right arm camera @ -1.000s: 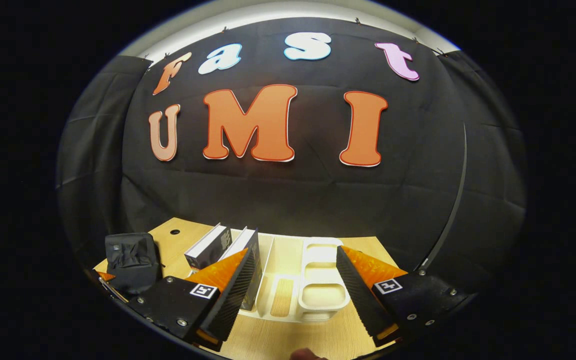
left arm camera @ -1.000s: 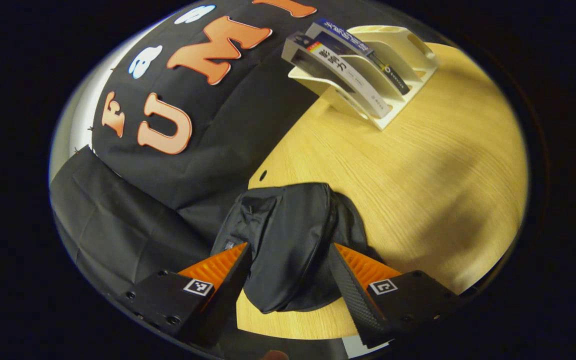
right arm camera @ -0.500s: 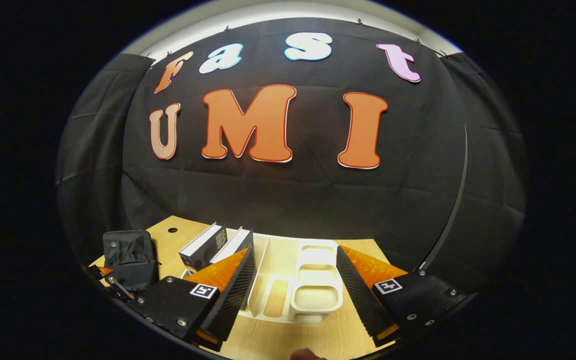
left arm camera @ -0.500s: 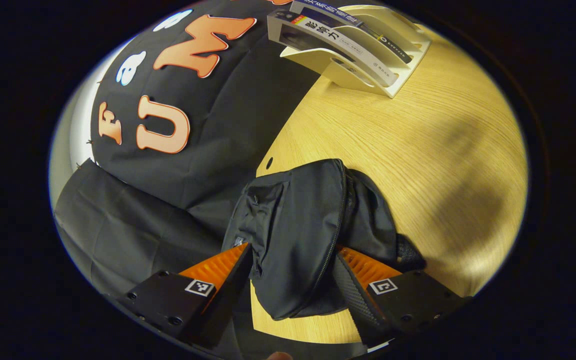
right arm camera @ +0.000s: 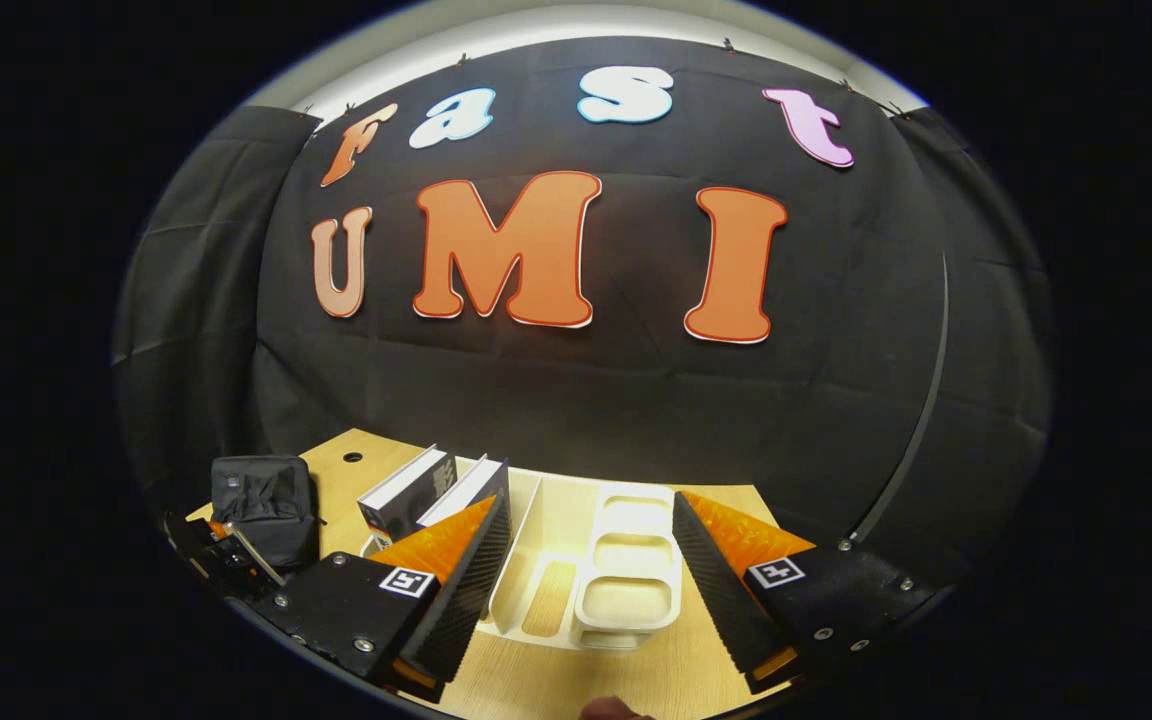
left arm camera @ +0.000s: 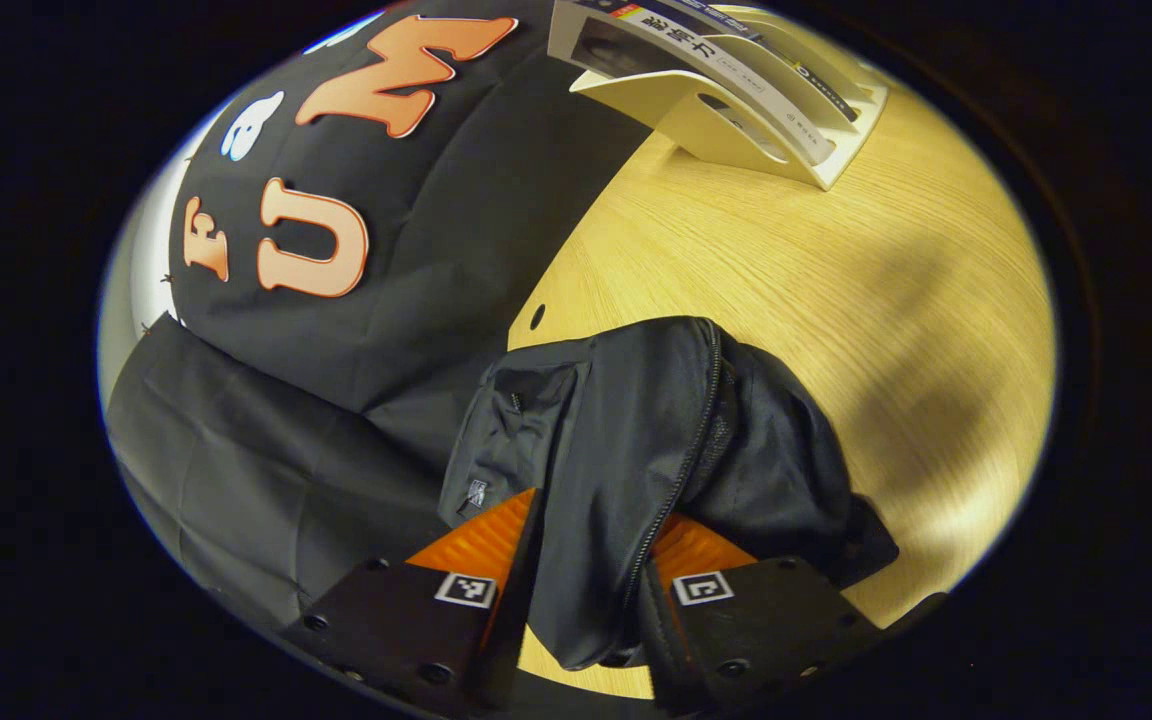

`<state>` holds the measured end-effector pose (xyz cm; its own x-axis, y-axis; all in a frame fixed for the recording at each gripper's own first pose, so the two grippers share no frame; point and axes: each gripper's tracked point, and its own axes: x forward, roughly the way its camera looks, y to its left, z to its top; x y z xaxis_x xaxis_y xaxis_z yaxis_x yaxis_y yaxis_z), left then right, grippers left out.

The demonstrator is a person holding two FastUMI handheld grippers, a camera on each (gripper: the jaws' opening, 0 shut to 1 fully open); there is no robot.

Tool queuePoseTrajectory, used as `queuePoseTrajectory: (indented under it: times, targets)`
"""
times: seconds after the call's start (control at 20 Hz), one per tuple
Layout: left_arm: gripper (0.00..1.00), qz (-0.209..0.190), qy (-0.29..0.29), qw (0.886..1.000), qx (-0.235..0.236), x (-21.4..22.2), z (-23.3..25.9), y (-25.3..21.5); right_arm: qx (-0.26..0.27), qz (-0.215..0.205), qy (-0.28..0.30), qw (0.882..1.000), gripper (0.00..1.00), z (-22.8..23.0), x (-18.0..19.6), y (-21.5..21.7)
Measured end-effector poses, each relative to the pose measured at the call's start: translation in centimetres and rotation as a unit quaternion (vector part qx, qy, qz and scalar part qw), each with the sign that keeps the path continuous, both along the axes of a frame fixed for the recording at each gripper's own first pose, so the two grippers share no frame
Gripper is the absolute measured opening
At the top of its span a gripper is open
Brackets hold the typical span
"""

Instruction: Open the schoolbag, grab two books from the bookshelf and put them into the schoolbag.

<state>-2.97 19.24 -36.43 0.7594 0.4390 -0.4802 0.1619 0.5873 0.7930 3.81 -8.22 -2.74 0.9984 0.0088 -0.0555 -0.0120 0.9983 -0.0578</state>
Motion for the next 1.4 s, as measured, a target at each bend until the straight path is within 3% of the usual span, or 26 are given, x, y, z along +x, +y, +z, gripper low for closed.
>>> queuePoseTrajectory:
  times: [0.05, 0.1, 0.3, 0.7, 0.95, 1.3, 1.4]
  targets:
    - [0.51, -0.001, 0.006, 1.000, -0.013, 0.1, 0.0, -0.2, 0.001, 0.004, -0.002, 1.000, 0.98, 0.2, 0.1, 0.2]
    - [0.32, -0.002, 0.008, 1.000, -0.023, 0.1, 0.3, -0.2, 0.000, 0.004, -0.003, 1.000, 0.98, 0.3, 0.0, 0.3]
    - [0.10, -0.019, 0.020, 0.998, -0.059, 0.1, 2.3, -0.2, 0.000, 0.007, -0.003, 1.000, 0.98, 0.5, 0.3, 1.2]
    - [0.06, -0.083, 0.077, 0.978, -0.176, 0.2, 5.5, 1.2, -0.017, -0.006, 0.028, 0.999, 0.98, 0.0, 1.4, 6.5]
    - [0.06, -0.142, 0.117, 0.947, -0.264, 1.6, 8.2, 2.5, -0.032, -0.039, 0.057, 0.997, 0.98, 0.2, 2.0, 10.6]
    - [0.06, -0.217, 0.167, 0.899, -0.341, 3.7, 11.8, 3.7, -0.053, -0.058, 0.133, 0.988, 0.98, -0.3, 4.8, 15.5]
    - [0.06, -0.231, 0.169, 0.892, -0.349, 4.5, 12.9, 4.1, -0.052, -0.054, 0.158, 0.985, 0.99, -0.3, 5.8, 16.6]
